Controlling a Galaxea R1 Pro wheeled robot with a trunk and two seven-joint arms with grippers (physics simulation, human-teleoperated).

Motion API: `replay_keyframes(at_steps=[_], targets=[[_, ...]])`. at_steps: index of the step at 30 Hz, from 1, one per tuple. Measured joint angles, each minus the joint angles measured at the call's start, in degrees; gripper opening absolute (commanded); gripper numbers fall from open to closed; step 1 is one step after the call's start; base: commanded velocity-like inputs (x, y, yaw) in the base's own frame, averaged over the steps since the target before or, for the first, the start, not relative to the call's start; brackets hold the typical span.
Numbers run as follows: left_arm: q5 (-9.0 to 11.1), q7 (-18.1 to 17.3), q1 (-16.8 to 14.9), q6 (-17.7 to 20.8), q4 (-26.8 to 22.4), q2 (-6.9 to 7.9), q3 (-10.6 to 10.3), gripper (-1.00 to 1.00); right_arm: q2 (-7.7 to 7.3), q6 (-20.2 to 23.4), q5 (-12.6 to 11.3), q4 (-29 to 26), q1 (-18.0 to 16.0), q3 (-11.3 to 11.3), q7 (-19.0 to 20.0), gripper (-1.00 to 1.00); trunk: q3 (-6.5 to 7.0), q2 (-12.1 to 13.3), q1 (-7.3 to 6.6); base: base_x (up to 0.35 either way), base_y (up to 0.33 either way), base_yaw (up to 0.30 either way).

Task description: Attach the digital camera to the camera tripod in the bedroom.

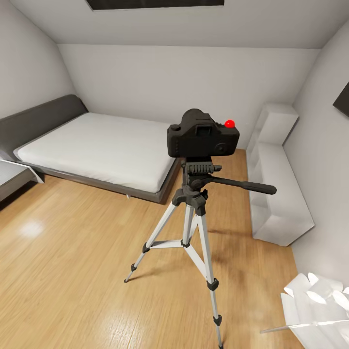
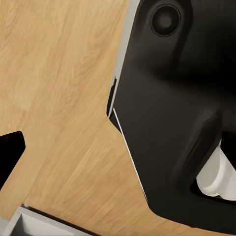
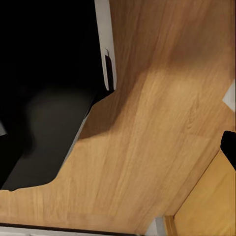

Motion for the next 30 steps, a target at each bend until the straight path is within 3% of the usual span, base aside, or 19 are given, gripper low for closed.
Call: replay_keyframes(at_steps=[30], targets=[[-0.07,0.00,0.00,0.23,0.00,-0.04,0.00,1.00,0.97,-0.05,0.05,-0.03,0.00,0.00,-0.79,1.00,0.00,0.00,0.00,0.000,0.000,0.000]])
